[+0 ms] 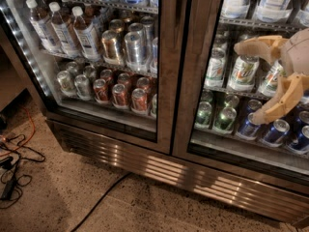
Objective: Open right fridge door
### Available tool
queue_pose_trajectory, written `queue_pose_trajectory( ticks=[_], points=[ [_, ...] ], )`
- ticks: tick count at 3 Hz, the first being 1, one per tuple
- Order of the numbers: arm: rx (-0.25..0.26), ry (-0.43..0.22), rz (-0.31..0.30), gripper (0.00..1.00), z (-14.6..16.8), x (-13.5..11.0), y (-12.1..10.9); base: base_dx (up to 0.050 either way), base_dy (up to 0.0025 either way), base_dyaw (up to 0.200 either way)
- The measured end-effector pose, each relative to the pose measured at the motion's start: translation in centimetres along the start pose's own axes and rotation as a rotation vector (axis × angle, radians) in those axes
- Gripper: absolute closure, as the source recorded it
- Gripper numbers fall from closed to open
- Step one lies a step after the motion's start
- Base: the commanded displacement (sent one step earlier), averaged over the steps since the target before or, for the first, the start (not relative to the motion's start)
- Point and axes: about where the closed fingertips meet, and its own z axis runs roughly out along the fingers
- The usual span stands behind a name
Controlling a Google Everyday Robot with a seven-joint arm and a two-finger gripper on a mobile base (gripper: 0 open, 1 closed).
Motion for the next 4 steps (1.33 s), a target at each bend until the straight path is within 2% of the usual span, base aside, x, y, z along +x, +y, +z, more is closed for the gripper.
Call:
queue_pose_trajectory(
  ticks=[1,2,3,4],
  points=[
    [0.127,-0.059,0.038,0.0,-0.21,0.36,-0.35,0.0,0.0,0.0],
    [0.196,-0.083,0.053,0.0,-0.43,0.51,-0.47,0.0,0.0,0.0],
    [0.24,-0.078,0.052,0.0,-0.52,0.47,-0.4,0.0,0.0,0.0],
    [0.239,-0.078,0.051,0.0,-0.44,0.29,-0.54,0.0,0.0,0.0]
  ],
)
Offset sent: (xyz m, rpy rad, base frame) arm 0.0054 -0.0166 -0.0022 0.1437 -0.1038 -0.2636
